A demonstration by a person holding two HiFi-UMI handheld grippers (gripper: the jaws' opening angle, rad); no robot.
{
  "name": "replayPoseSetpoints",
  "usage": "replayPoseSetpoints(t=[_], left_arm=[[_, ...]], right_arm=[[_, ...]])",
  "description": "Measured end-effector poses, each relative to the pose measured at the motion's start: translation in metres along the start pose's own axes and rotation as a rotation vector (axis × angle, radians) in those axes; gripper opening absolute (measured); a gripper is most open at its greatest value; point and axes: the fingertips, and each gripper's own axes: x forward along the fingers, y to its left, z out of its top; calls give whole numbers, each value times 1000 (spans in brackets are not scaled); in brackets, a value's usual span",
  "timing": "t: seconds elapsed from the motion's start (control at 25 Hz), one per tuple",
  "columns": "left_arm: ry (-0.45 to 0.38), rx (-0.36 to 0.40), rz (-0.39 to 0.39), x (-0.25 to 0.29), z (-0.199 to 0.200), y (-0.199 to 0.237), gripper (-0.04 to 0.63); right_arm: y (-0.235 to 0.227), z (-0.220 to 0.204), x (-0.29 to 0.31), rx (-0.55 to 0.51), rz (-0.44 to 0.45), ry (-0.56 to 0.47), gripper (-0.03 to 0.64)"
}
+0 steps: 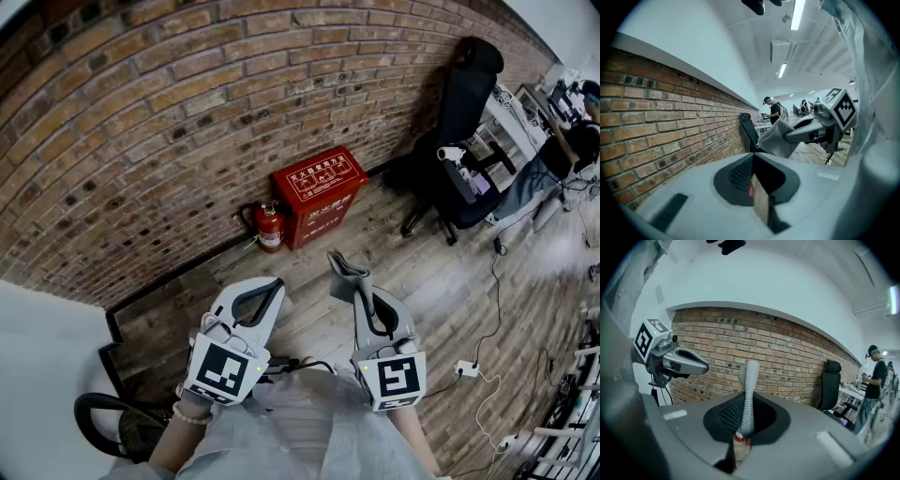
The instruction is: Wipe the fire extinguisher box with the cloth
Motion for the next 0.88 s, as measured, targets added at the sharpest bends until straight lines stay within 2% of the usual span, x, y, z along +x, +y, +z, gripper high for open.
replayPoseSetpoints(t=[0.16, 0.6, 0.88], left_arm=[[-25, -2, 5, 1, 4, -2, -3], [-14, 5, 0, -1, 1, -1, -3], [-38, 10, -12, -1, 5, 3, -3]], right_arm=[[0, -1, -2, 1, -1, -1, 18], [2, -1, 0, -3, 1, -2, 18], [4, -1, 1, 9, -15, 11, 18]])
